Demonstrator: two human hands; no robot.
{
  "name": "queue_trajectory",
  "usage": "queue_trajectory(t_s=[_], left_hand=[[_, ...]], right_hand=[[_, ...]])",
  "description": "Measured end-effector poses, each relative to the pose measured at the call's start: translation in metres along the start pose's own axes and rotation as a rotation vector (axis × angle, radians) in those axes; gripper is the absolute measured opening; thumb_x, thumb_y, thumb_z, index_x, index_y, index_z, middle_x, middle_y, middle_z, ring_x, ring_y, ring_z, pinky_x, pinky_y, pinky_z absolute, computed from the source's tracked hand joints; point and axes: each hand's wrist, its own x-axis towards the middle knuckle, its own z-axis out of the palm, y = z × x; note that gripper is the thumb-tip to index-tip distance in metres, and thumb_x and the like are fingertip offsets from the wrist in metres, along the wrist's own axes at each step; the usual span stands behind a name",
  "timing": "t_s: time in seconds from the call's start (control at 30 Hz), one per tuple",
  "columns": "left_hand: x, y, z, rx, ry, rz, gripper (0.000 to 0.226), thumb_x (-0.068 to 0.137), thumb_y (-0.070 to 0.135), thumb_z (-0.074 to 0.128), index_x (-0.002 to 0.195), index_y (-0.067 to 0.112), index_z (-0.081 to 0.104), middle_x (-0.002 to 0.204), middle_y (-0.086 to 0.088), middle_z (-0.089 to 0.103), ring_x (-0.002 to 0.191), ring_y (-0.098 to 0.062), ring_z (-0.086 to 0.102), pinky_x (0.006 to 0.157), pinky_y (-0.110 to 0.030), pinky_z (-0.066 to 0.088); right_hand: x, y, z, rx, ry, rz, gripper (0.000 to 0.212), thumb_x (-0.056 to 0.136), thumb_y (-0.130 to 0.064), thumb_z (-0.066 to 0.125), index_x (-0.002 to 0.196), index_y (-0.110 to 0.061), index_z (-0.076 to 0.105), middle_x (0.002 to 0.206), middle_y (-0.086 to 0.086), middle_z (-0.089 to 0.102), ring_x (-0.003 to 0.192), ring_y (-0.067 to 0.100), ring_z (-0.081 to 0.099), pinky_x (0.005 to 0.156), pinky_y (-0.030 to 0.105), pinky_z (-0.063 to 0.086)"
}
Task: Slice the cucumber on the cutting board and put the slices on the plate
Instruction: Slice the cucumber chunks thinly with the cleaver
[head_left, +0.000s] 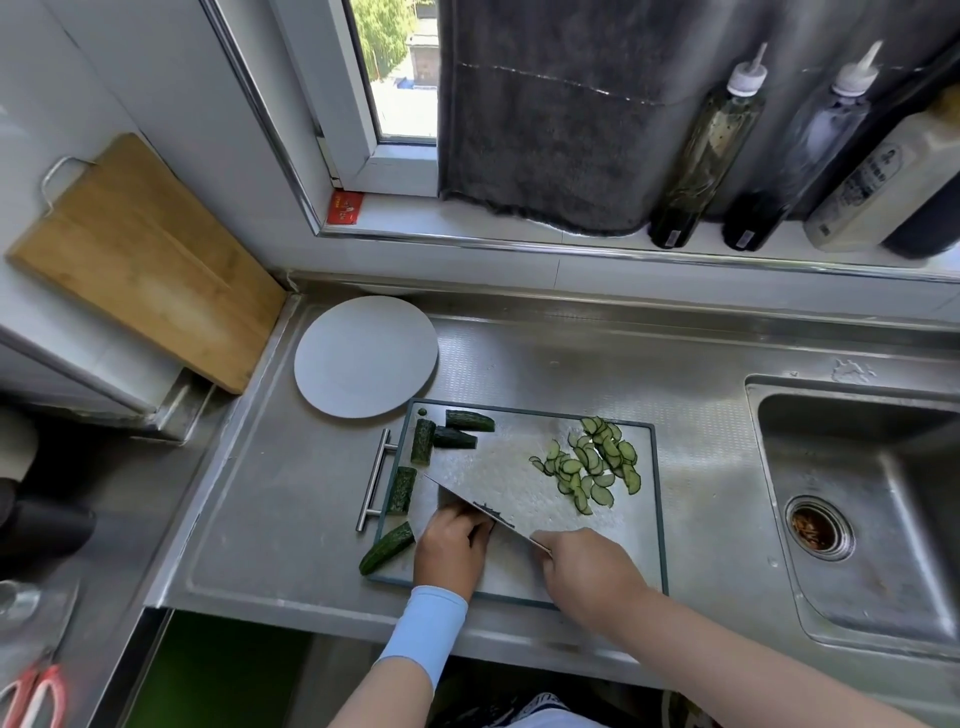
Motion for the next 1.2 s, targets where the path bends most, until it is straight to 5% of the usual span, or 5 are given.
queue_trajectory(t_s=[0.23,0.47,0.73,0.97,1.2], left_hand=[[0.0,-0.001,-0.002,-0.085,-0.072,-0.128,0.009,0.079,0.013,0.072,0.086,0.018,0.075,0.093,0.0,0.065,0.089,-0.019,0.06,0.08,-0.023,0.047],[0.023,0.027,-0.049,-0.081,0.356,-0.206,0.024,0.064,0.012,0.036,0.082,0.015,0.052,0.09,0.001,0.05,0.088,-0.019,0.042,0.08,-0.033,0.035],[0.062,0.076,-0.022,0.009,-0.401,0.15,0.021,0.073,0.017,0.04,0.083,0.026,0.057,0.091,0.014,0.05,0.093,-0.011,0.043,0.084,-0.033,0.042],[0.093,0.098,-0.002,0.211,-0.79,0.134,0.046,0.086,0.025,0.037,0.128,0.028,0.056,0.13,0.003,0.05,0.119,-0.019,0.041,0.103,-0.036,0.035],[0.098,0.102,-0.009,-0.101,-0.54,-0.022,0.037,0.085,0.008,0.042,0.096,0.031,0.069,0.106,0.013,0.061,0.102,-0.008,0.054,0.093,-0.028,0.045]], right_hand=[[0.016,-0.001,-0.006,-0.035,-0.021,-0.019,0.015,0.093,-0.02,0.041,0.089,-0.026,0.054,0.082,0.003,0.062,0.077,0.028,0.056,0.063,0.034,0.045],[0.001,0.037,-0.03,-0.267,0.183,-0.045,0.035,0.094,-0.029,0.041,0.127,-0.035,0.05,0.095,0.001,0.069,0.086,0.029,0.064,0.061,0.033,0.037],[0.002,0.057,-0.046,-0.398,0.254,-0.045,0.028,0.096,-0.024,0.044,0.122,-0.028,0.051,0.094,0.0,0.069,0.082,0.03,0.066,0.059,0.033,0.042],[0.002,0.061,-0.049,-0.488,0.228,-0.054,0.03,0.093,-0.015,0.046,0.121,-0.023,0.051,0.093,0.004,0.069,0.08,0.032,0.067,0.057,0.033,0.038],[0.0,0.06,-0.054,-0.465,0.255,-0.071,0.032,0.092,-0.013,0.043,0.122,-0.023,0.052,0.096,0.006,0.069,0.083,0.035,0.066,0.059,0.034,0.035]])
